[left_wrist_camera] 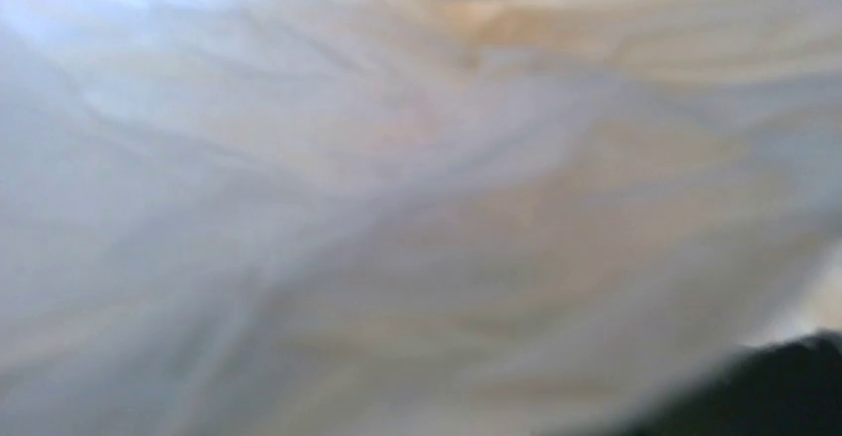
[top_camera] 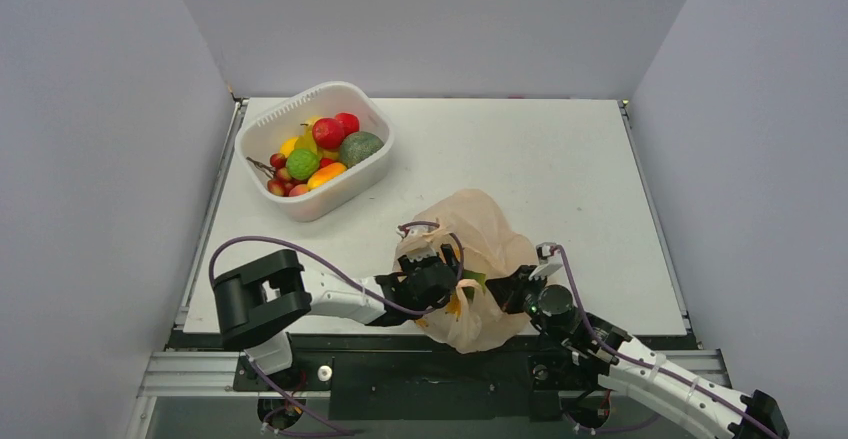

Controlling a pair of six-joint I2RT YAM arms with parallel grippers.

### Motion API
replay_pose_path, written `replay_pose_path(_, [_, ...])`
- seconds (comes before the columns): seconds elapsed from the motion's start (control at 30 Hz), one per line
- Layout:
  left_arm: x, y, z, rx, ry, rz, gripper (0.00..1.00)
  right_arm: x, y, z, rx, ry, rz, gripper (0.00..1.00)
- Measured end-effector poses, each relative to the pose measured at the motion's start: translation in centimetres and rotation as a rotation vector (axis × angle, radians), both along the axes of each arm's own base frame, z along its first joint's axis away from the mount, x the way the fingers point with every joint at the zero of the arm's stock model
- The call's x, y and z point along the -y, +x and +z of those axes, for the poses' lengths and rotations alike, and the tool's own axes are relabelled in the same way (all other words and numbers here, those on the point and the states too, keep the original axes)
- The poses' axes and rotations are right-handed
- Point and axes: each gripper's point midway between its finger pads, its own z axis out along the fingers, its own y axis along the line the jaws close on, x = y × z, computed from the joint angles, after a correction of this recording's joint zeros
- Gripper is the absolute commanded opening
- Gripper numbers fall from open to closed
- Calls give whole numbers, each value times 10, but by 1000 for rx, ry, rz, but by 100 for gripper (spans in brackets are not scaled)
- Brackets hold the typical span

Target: Take the fake fruits out of the plastic bag

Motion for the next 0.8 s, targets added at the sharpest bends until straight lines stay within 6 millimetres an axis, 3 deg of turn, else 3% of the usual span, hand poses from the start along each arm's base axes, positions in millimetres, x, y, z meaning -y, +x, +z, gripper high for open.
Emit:
replay_pose_path(0.07, [-11, -1, 5, 3, 25, -8, 68, 7, 0, -20, -56, 20, -53, 0])
replay_pose_path(0.2, [-19, -4, 10, -19, 5, -37, 68, 7, 8, -19, -93, 88, -115, 0])
replay_pose_path(0.43, [-31, -17, -1, -80, -48, -112, 68, -5, 23, -24, -153, 146, -132, 0])
replay_pose_path(0.67, [-25, -18, 8, -80, -127, -153, 68, -50, 35, -26, -225, 205, 33, 0])
replay_pose_path(0.8, [-39, -21, 20, -44, -137, -142, 68, -86, 38, -16, -223, 312, 194, 0])
